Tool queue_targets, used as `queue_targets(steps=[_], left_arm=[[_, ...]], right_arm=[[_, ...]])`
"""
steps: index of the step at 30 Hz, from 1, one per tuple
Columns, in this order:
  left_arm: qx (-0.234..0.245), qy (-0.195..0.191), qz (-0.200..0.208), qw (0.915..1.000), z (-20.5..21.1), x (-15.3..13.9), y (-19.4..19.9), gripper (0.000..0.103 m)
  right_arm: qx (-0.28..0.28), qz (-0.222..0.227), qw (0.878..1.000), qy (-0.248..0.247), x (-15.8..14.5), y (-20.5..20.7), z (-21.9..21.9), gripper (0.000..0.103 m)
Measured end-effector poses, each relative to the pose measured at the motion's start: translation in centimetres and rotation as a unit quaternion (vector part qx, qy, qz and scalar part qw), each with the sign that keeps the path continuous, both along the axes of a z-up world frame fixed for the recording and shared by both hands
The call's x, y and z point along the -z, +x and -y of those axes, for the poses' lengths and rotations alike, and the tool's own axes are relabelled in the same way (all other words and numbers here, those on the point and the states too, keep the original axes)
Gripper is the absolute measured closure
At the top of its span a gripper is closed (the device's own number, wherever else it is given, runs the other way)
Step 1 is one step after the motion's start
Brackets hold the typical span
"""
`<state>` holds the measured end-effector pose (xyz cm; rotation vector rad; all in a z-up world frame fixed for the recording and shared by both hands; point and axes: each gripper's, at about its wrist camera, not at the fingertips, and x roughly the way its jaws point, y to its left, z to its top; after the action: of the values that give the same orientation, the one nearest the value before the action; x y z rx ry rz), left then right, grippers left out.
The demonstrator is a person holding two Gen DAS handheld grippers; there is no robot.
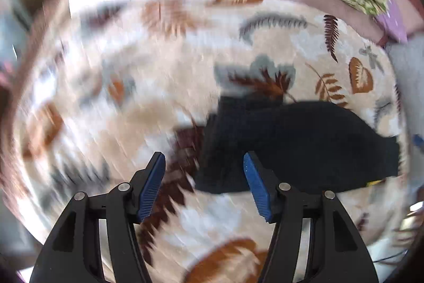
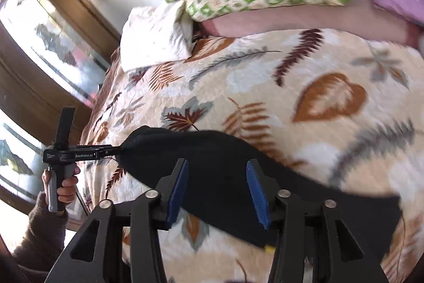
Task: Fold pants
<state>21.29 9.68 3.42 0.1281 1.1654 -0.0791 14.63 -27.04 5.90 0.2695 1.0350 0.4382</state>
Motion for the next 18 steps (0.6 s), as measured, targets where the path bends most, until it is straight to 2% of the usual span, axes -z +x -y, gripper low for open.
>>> queue_targets(steps=[1,2,4,5,6,8,11,13,15,17,18], left_arm=[[0.002,0.031,0.013,0.9994,0.7,0.1,0.6,0.026],[0.004,0.023,-0.015,0.9996,0.8,0.9,1.3,0.026],[-0.009,-0.059,-0.081,0.9949,-0.2,1.9,2.2,0.028],[-0.019,-0.099,-0.092,0.9907,-0.3,1.7,2.0,0.028],[-0.019,-0.123,-0.088,0.9883,0.1,1.0,1.5,0.028],[0.011,-0.134,-0.077,0.9880,2.6,-0.5,0.1,0.028],[0.052,-0.160,-0.097,0.9810,9.3,-1.0,-3.0,0.028],[0.072,-0.190,-0.133,0.9701,14.3,-0.2,-5.5,0.028],[0.089,-0.229,-0.172,0.9542,19.4,1.0,-7.9,0.028],[0.095,-0.245,-0.199,0.9440,24.5,2.6,-9.6,0.028],[0.094,-0.247,-0.208,0.9415,26.2,3.1,-9.9,0.028]], right_arm=[[0.013,-0.002,1.000,0.004,-0.3,-1.2,1.2,0.047],[0.026,-0.005,1.000,0.009,-0.4,-2.5,2.6,0.046],[0.063,-0.015,0.998,0.016,-0.1,-4.8,5.9,0.046],[0.077,-0.021,0.997,0.020,0.1,-5.7,7.2,0.046],[0.090,-0.025,0.995,0.032,0.3,-6.8,8.8,0.046],[0.104,-0.021,0.993,0.047,0.5,-8.6,11.1,0.046],[0.141,-0.019,0.988,0.059,0.8,-10.5,15.2,0.046],[0.181,-0.026,0.981,0.071,1.3,-11.0,18.4,0.046],[0.210,-0.041,0.973,0.082,2.2,-11.2,21.0,0.045],[0.228,-0.057,0.967,0.098,3.4,-11.2,22.7,0.045],[0.232,-0.062,0.965,0.107,4.0,-11.1,23.4,0.045]])
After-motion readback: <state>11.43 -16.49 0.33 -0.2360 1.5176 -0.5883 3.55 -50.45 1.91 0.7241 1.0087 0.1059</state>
